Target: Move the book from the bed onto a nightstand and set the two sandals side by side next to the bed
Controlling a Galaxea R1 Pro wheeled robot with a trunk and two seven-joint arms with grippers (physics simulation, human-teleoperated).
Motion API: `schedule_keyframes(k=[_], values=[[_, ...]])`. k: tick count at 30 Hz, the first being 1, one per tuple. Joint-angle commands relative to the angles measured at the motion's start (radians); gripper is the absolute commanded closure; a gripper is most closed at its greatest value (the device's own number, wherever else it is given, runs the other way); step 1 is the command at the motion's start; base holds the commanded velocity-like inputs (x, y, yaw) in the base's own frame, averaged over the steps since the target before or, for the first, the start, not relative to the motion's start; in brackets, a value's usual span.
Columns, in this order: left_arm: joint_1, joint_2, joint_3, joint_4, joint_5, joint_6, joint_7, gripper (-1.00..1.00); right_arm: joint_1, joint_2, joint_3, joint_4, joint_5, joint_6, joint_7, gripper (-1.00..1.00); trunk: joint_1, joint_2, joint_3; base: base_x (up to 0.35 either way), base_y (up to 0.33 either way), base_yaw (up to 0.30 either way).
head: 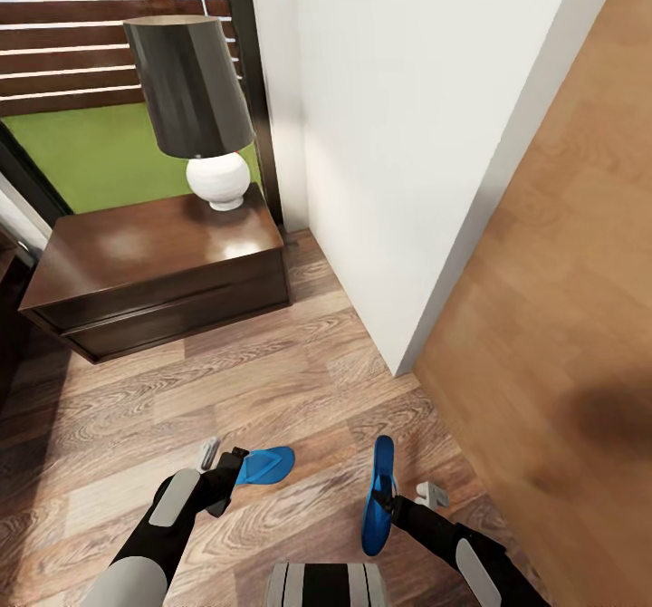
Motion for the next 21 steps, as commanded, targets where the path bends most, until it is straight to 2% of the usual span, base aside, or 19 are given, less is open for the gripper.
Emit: schedule_keyframes(k=[1, 21], values=[[0.0, -0.001, 0.005, -0.002, 0.009, 0.004, 0.007, -1.0, 0.0, 0.0, -0.003, -0.001, -0.009, 0.009, 0.003, 1.0, 0.0, 0.0, -0.001, 0.0, 0.0, 0.0], [0.0, -0.001, 0.005, -0.002, 0.009, 0.004, 0.007, -1.0, 0.0, 0.001, -0.001, -0.001, -0.009, 0.009, 0.003, 1.0, 0.0, 0.0, -0.001, 0.0, 0.0, 0.0]])
